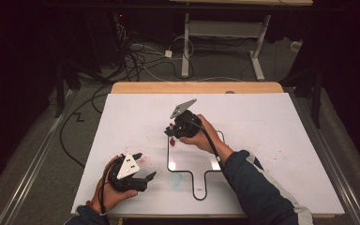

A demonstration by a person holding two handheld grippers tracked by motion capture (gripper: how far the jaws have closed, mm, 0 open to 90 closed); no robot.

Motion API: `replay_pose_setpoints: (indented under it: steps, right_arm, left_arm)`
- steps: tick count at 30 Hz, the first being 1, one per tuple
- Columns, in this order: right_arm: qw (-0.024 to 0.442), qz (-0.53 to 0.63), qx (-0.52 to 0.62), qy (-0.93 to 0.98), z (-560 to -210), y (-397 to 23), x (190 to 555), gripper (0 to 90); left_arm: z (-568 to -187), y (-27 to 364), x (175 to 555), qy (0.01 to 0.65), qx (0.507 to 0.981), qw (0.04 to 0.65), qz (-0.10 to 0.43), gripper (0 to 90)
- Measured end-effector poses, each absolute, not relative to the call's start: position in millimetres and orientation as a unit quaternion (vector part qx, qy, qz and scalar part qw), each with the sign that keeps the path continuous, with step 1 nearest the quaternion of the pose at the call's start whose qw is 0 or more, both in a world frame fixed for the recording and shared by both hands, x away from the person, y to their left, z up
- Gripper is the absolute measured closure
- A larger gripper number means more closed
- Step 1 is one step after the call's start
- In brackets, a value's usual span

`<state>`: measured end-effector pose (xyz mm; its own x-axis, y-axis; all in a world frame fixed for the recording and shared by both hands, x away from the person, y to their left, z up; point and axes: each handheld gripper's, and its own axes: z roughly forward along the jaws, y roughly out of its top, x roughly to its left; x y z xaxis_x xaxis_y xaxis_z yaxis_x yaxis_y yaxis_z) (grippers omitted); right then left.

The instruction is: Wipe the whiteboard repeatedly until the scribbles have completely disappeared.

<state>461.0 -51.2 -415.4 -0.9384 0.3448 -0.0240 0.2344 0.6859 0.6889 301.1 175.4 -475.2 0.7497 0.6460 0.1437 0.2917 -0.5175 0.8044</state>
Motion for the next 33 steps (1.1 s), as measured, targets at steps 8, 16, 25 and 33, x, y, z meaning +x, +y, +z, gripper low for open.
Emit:
replay_pose_setpoints:
  steps: [8, 16, 25, 33]
  right_arm:
    - [0.139, 0.340, 0.187, 0.911, -414, -63, 472, 81.0]
    - [0.155, 0.333, 0.213, 0.905, -413, -72, 480, 81.1]
    - [0.073, 0.356, 0.201, 0.910, -413, -68, 472, 81.1]
    - [0.050, 0.363, 0.158, 0.917, -416, -53, 446, 81.1]
  left_arm:
    - [-475, 175, 301, 0.276, 0.843, 0.405, 0.220, 18.8]
    - [-475, 174, 301, 0.276, 0.844, 0.403, 0.219, 18.8]
    - [-475, 175, 300, 0.277, 0.843, 0.404, 0.220, 18.7]
    - [-475, 174, 300, 0.275, 0.845, 0.403, 0.220, 18.7]
